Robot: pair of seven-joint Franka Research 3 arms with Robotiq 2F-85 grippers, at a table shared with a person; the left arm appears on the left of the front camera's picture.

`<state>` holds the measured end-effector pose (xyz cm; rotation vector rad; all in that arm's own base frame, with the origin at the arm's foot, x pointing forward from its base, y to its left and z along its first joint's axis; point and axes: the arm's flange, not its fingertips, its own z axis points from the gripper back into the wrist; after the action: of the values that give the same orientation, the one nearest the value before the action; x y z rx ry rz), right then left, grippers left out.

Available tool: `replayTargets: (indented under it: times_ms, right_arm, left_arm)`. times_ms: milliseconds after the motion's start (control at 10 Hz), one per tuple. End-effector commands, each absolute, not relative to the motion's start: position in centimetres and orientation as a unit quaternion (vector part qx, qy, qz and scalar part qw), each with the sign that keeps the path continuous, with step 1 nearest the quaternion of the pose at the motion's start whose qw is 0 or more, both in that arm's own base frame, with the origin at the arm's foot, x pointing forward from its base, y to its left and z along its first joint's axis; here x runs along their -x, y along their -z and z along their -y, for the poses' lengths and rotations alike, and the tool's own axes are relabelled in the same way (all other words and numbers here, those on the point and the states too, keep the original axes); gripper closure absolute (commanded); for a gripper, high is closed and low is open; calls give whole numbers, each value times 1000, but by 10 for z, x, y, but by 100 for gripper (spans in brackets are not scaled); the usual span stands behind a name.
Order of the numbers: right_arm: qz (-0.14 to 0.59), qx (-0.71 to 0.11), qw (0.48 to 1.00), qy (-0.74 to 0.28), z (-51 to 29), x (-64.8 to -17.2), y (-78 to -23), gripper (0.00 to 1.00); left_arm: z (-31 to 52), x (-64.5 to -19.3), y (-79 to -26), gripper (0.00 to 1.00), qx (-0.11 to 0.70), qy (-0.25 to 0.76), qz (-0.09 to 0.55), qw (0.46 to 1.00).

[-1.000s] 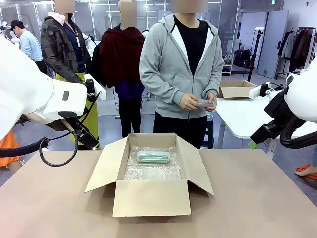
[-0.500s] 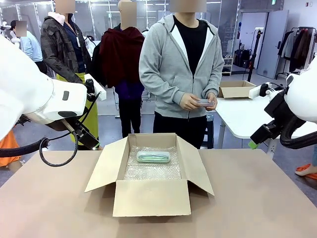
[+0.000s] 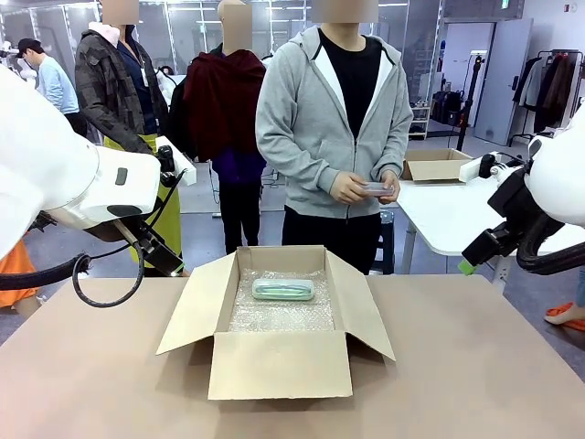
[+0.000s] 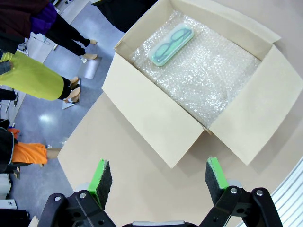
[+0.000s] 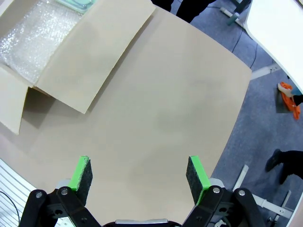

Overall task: Pack the glasses set securely to prepare it for shipping.
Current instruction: Put the Glasses case from the right side of the table into the Package Box.

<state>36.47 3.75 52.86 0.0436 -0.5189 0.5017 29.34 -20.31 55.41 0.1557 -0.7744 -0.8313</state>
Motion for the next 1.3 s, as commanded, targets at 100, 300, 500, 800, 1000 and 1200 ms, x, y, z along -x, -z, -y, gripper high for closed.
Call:
replayTargets:
  times_ms: [100, 300, 500, 800, 1000, 1200]
  right_arm:
    - [250, -21, 936, -246, -37, -366, -531, 0]
    - [250, -21, 936, -246, -37, -366, -531, 0]
    - [250, -21, 936, -246, -37, -366, -531, 0]
    - [250, -21, 936, -246, -37, -366, -531, 0]
    - [250, -21, 936, -246, -37, -366, -531, 0]
    - [250, -21, 936, -246, -37, -366, -531, 0]
  left_arm:
    - [202, -293, -555, 0, -78, 400, 367, 836]
    - [202, -293, -555, 0, -78, 400, 367, 836]
    - [202, -293, -555, 0, -78, 400, 367, 836]
    - [202, -293, -555, 0, -78, 400, 367, 836]
    - [202, -293, -555, 0, -78, 400, 367, 836]
    - [202, -293, -555, 0, -78, 400, 367, 836]
